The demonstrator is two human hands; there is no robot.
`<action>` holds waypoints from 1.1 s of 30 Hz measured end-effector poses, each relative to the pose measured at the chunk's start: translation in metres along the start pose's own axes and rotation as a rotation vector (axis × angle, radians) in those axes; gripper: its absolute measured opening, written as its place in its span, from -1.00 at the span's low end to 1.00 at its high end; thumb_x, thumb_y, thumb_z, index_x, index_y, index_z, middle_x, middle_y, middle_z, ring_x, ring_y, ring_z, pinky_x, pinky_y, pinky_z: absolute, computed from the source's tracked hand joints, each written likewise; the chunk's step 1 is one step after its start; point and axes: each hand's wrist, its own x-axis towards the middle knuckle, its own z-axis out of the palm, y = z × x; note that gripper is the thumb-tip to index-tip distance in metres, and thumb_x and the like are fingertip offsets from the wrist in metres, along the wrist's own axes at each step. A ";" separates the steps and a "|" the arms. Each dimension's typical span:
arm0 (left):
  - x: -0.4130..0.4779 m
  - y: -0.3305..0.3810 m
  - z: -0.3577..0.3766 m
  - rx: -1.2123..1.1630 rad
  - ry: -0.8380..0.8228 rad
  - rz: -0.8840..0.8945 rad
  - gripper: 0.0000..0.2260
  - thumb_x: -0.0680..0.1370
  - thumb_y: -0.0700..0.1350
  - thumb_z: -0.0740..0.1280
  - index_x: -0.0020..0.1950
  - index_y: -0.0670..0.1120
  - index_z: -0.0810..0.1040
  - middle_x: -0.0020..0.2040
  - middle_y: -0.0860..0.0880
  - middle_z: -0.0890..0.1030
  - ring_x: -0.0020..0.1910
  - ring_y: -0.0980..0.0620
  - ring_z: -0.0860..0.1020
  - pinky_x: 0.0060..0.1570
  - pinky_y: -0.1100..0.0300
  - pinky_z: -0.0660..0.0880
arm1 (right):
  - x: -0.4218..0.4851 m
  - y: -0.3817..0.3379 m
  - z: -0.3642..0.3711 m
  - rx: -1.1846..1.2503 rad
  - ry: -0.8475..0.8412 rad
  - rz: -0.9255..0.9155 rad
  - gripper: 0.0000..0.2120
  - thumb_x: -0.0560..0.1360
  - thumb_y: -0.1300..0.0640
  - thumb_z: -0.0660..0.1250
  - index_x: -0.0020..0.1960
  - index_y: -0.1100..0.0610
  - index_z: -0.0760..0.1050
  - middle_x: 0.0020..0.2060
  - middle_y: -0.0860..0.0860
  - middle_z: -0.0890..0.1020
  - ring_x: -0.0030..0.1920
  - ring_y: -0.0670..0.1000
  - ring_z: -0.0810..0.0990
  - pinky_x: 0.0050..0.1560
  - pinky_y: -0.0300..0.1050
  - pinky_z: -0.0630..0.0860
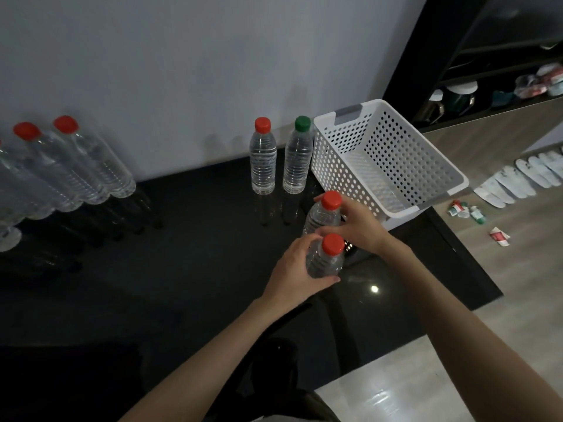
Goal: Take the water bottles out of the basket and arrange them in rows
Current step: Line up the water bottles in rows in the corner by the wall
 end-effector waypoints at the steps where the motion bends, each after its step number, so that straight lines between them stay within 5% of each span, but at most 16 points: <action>1: 0.000 -0.001 0.002 -0.006 0.027 0.006 -0.32 0.29 0.09 0.56 0.35 0.09 0.38 0.24 0.13 0.48 0.22 0.18 0.49 0.22 0.09 0.51 | 0.000 0.000 0.000 -0.009 0.005 -0.003 -0.43 0.32 0.13 0.56 0.28 0.13 0.46 0.09 -0.05 0.61 0.09 -0.19 0.58 0.14 -0.30 0.50; 5: -0.003 -0.006 0.001 -0.013 0.123 0.045 -0.38 0.26 0.15 0.51 0.28 0.10 0.47 0.14 0.11 0.56 0.12 0.17 0.56 0.10 0.06 0.57 | -0.001 0.001 0.003 -0.032 0.056 -0.012 -0.40 0.28 -0.02 0.55 0.26 0.08 0.47 0.09 -0.05 0.63 0.09 -0.11 0.60 0.18 -0.13 0.52; 12: -0.023 -0.020 -0.033 -0.010 0.263 0.012 -0.48 0.29 0.03 0.58 0.21 0.02 0.57 0.06 0.10 0.64 0.03 0.20 0.61 0.01 0.16 0.60 | 0.002 -0.010 0.016 -0.011 0.068 -0.045 -0.50 0.30 0.06 0.56 0.18 0.15 0.50 0.00 -0.03 0.66 0.02 -0.07 0.62 0.11 0.00 0.56; 25: -0.096 -0.078 -0.179 0.212 0.532 -0.233 -0.45 0.27 -0.01 0.61 0.22 0.06 0.56 0.08 0.10 0.63 0.04 0.18 0.60 0.09 0.09 0.59 | 0.044 -0.101 0.117 0.040 -0.247 -0.244 -0.49 0.36 0.11 0.54 0.26 0.10 0.47 0.06 -0.08 0.63 0.02 -0.23 0.57 0.02 -0.50 0.43; 33: -0.154 -0.111 -0.238 0.222 0.683 -0.312 -0.52 0.25 -0.06 0.63 0.13 0.05 0.60 -0.03 0.16 0.65 -0.07 0.27 0.61 0.02 0.26 0.57 | 0.066 -0.167 0.198 0.074 -0.433 -0.321 -0.51 0.35 0.15 0.54 0.24 0.09 0.49 0.06 -0.06 0.63 0.07 -0.17 0.58 0.05 -0.39 0.46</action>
